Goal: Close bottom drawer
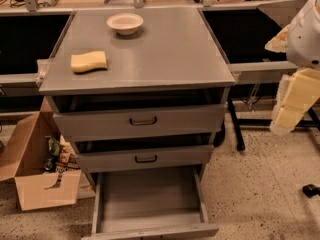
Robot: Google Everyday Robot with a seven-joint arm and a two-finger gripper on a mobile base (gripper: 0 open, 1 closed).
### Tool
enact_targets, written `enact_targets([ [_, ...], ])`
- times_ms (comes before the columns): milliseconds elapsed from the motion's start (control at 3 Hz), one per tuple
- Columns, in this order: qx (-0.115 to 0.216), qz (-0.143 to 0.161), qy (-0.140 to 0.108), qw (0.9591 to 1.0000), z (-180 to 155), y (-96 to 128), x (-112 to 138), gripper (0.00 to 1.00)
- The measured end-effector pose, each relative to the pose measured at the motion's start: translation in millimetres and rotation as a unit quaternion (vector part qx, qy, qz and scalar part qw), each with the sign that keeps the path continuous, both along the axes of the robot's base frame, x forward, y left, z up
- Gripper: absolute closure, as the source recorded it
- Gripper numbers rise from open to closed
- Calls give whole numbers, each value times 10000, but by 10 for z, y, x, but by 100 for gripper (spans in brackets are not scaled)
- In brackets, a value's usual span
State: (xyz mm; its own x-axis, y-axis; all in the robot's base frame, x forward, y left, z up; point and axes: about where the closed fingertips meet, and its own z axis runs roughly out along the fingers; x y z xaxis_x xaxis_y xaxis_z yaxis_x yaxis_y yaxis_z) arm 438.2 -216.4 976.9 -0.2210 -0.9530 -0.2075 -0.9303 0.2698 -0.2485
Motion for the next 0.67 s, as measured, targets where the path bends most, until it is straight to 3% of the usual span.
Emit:
enact_targets([
  [333,0,3,-21,10000,-2,5,4,0],
  [667,173,102,336,9992,-587,110,4,0],
])
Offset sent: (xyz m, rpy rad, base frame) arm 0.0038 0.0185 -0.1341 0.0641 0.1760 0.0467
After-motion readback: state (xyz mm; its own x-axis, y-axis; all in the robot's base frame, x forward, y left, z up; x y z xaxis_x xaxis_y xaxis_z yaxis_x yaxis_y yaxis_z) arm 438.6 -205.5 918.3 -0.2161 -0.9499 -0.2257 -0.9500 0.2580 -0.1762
